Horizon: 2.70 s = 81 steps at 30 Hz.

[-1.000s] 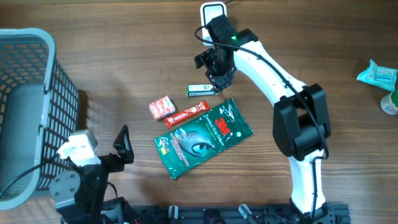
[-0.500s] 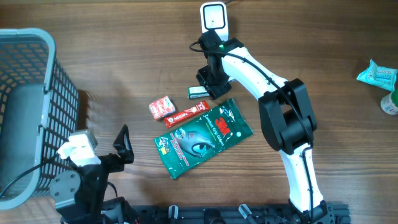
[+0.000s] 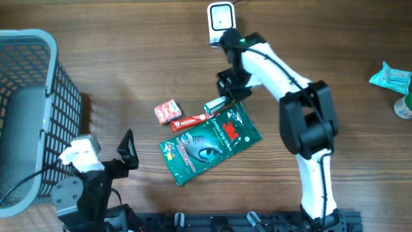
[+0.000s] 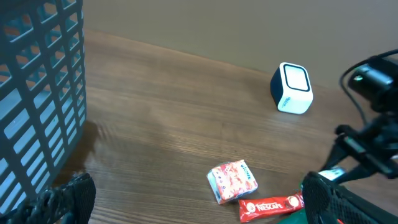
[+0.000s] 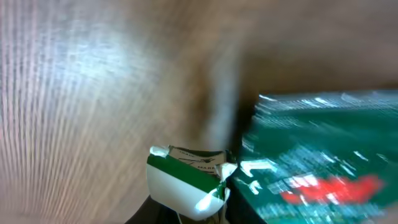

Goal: Scan the item barcode
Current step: 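Grasp the white Axe Brand box with the right gripper, then raise the Axe Brand box to the scanner with right gripper, then carry the Axe box to the right edge and release it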

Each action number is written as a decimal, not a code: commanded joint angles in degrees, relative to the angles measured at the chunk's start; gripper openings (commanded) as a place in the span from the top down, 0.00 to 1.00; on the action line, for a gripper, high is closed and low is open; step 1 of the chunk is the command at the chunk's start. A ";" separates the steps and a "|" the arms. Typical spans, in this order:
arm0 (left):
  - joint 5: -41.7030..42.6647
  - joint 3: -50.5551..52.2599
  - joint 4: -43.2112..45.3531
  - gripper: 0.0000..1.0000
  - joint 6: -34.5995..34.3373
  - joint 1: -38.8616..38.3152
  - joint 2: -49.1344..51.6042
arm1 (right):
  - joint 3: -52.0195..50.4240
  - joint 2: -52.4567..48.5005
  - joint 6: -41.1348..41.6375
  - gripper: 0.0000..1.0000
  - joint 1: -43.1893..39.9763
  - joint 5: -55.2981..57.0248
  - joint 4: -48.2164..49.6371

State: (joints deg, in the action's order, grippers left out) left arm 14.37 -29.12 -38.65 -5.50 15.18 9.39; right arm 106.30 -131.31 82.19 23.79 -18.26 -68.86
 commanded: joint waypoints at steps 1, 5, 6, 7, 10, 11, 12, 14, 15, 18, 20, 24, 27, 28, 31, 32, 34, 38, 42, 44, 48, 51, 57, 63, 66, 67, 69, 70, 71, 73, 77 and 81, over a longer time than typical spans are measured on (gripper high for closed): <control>-0.33 0.09 0.17 0.00 -0.59 0.37 -0.26 | -0.13 3.32 2.03 0.96 -3.21 -11.96 -5.44; -0.31 0.09 0.17 0.00 -0.59 0.37 -0.26 | -0.13 3.30 4.11 0.96 -5.68 -19.61 -22.14; -0.31 0.09 0.17 0.00 -0.61 0.37 -0.26 | -0.20 3.32 2.12 0.96 -5.70 -20.41 -23.47; -0.31 0.09 0.17 0.00 -0.59 0.37 -0.26 | -0.20 3.32 0.44 0.96 -5.70 -21.40 -23.47; -0.31 0.09 0.17 0.00 -0.59 0.37 -0.26 | -0.20 3.32 0.24 0.96 -5.27 -21.92 -23.47; -0.33 0.09 0.17 0.00 -0.59 0.37 -0.26 | -0.20 3.32 0.26 0.96 -5.25 -21.90 -23.47; -0.33 0.09 0.17 0.00 -0.59 0.37 -0.26 | -0.20 3.32 0.20 0.96 -5.25 -21.90 -23.47; -0.31 0.09 0.17 0.00 -0.61 0.37 -0.26 | -0.20 3.34 -1.68 0.96 -5.29 -21.86 -23.47; -0.31 0.09 0.15 0.00 -0.59 0.37 -0.26 | -0.20 3.34 -3.50 0.96 -5.27 -21.68 -23.47; -0.31 0.09 0.17 0.00 -0.59 0.37 -0.26 | -0.20 3.72 -7.08 0.96 -5.22 -21.73 -23.47; -0.31 0.09 0.17 0.00 -0.59 0.37 -0.26 | -0.17 4.48 -9.07 0.96 -5.22 -21.70 -23.19; -0.31 0.09 0.15 0.00 -0.59 0.37 -0.26 | -0.13 4.59 -17.59 0.96 -5.77 -18.01 -4.96; -0.31 0.09 0.17 0.00 -0.59 0.37 -0.26 | -0.13 4.61 -17.94 0.96 -5.77 -14.03 15.85; -0.31 0.09 0.17 0.00 -0.59 0.37 -0.26 | -0.13 4.72 -17.70 0.96 -5.77 -13.90 21.77; -0.31 0.09 0.17 0.00 -0.59 0.37 -0.26 | -0.15 4.74 -21.70 0.95 -5.62 -10.34 43.43; -0.31 0.09 0.17 0.00 -0.59 0.37 -0.26 | -0.13 4.66 -25.44 0.96 -5.38 -7.21 48.74; -0.31 0.09 0.17 0.00 -0.59 0.37 -0.26 | -0.15 4.57 -25.24 0.96 -5.68 -6.97 53.64; -0.31 0.09 0.15 0.00 -0.59 0.37 -0.26 | -0.28 1.11 -33.77 0.96 -6.32 -7.21 70.38; -0.33 0.09 0.15 0.00 -0.59 0.37 -0.26 | -0.31 -6.93 -31.91 0.96 -9.90 -16.72 92.43; -0.31 0.09 0.17 0.00 -0.61 0.37 -0.26 | -0.31 -10.36 -26.93 0.96 -11.89 -18.29 98.44; -0.33 0.09 0.17 0.00 -0.59 0.37 -0.26 | -0.31 -14.29 -24.83 0.96 -14.25 -19.39 102.18; -0.31 0.09 0.15 0.00 -0.59 0.37 -0.26 | -0.31 -14.49 -25.09 0.96 -14.29 -19.34 102.42; -0.31 0.09 0.17 0.00 -0.61 0.37 -0.26 | -0.28 -19.91 -22.75 0.96 -13.57 -18.95 109.70; -0.31 0.09 0.15 0.00 -0.61 0.37 -0.26 | -0.24 -21.99 -24.17 0.96 -13.38 -18.23 115.36; -0.31 0.09 0.17 0.00 -0.59 0.37 -0.26 | -0.24 -21.97 -27.02 0.96 -13.73 -19.78 117.02; -0.31 0.09 0.15 0.00 -0.59 0.37 -0.26 | -0.22 -21.79 -27.71 0.95 -14.84 -24.87 121.04; -0.33 0.09 0.17 0.00 -0.59 0.37 -0.26 | -0.20 -20.57 -25.24 0.95 -16.81 -30.45 122.20; -0.31 0.09 0.15 0.00 -0.59 0.37 -0.26 | -0.20 -19.41 -24.22 0.95 -18.25 -34.07 121.90; -0.31 0.09 0.17 0.00 -0.59 0.37 -0.26 | -0.20 -18.21 -23.52 0.95 -19.71 -37.57 121.20; -0.31 0.09 0.15 0.00 -0.59 0.37 -0.26 | -0.20 -14.73 -24.55 0.95 -23.47 -42.86 115.16; -0.31 0.09 0.17 0.00 -0.59 0.37 -0.26 | -0.20 -5.33 -39.91 0.95 -31.71 -41.83 88.70; -0.31 0.09 0.17 0.00 -0.59 0.37 -0.26 | -0.20 3.37 -60.22 0.95 -40.96 -10.03 51.01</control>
State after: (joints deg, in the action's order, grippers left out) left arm 14.39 -29.12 -38.63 -5.50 15.18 9.43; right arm 105.89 -133.51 38.13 -12.73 -50.35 -5.74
